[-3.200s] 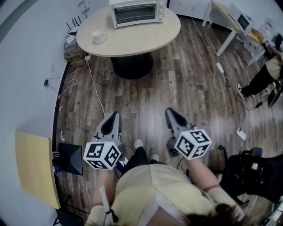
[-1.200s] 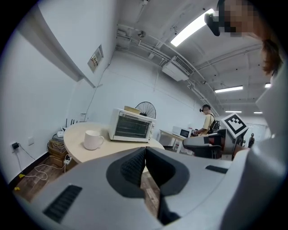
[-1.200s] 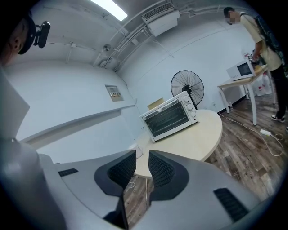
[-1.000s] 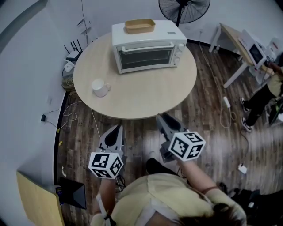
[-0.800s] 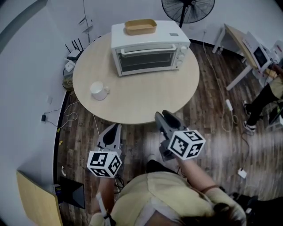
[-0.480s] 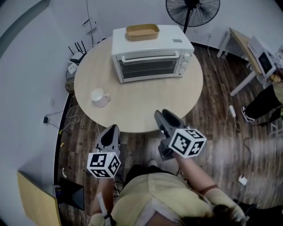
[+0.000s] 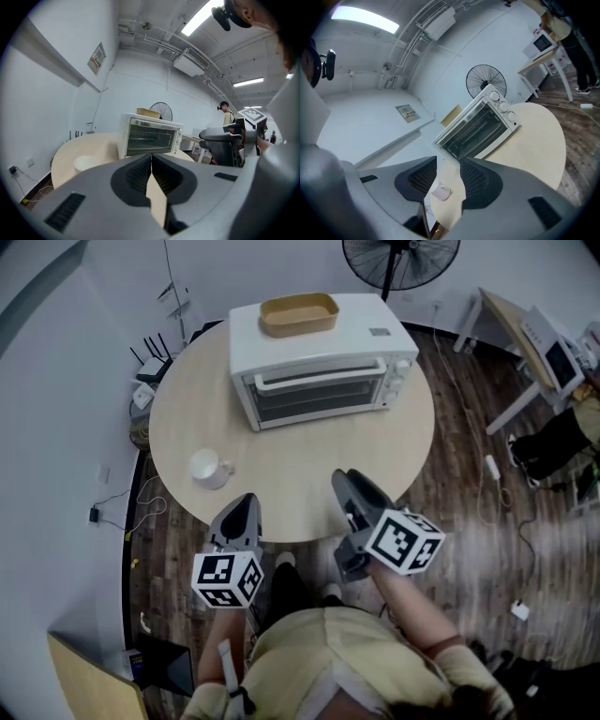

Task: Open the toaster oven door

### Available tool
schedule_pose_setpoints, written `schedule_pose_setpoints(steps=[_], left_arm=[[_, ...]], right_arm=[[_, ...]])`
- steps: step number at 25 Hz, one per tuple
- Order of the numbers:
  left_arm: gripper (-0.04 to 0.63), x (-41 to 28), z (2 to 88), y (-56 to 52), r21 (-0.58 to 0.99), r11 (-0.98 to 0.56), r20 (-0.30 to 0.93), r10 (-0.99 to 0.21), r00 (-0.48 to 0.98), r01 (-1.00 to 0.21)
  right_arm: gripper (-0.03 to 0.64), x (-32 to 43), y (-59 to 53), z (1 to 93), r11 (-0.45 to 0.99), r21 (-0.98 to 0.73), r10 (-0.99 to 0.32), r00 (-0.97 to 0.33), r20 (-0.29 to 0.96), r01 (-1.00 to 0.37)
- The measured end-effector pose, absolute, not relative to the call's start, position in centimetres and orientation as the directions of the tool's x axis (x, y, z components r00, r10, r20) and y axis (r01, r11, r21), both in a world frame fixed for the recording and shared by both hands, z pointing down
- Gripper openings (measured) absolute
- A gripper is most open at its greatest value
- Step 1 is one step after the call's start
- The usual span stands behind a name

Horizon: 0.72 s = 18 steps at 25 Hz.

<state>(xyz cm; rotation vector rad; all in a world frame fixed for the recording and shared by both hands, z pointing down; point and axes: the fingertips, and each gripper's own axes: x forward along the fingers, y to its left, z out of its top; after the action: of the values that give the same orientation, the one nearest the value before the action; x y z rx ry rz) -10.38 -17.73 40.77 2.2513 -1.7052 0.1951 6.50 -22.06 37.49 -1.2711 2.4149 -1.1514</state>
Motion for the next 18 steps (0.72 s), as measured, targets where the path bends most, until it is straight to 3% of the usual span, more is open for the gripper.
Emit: schedule_pose_setpoints(steps=[18], left_arm=[[0.005, -14.6, 40.6, -27.4, 0.179, -0.346, 0.268, -0.884, 0.384, -0.921]], right_arm=[[0.138, -0.1, -32.5, 36.8, 0.232, -0.746, -0.828, -0.530, 0.186, -0.624]])
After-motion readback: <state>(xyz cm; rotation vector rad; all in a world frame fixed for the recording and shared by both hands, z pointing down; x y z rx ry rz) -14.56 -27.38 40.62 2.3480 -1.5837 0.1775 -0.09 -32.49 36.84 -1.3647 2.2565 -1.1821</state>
